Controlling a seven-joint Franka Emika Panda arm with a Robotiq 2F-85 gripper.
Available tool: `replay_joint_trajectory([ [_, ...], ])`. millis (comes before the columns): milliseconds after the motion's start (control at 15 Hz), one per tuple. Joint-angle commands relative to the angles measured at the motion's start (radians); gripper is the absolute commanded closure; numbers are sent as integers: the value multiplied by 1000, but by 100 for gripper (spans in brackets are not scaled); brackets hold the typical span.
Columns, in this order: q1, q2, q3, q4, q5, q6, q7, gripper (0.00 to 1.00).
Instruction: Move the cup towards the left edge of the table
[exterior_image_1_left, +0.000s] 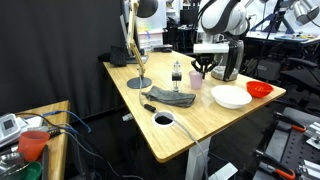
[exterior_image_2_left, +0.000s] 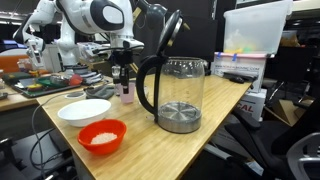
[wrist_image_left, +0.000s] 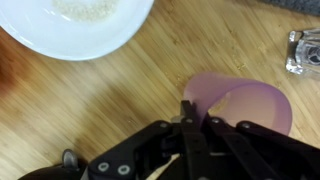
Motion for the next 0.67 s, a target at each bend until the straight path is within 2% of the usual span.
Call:
replay_joint_trajectory([
  [0,0,-44,0,2,32,-18,-29,99],
  [133,1,-93,3,-13,16,-41,-54,99],
  [267,-7,-163,17,-39,28,-68,-133,99],
  [400,-14,-234,42,-66,76,-123,-280,99],
  [600,-2,-315,62,-111,87,-196,-428,99],
])
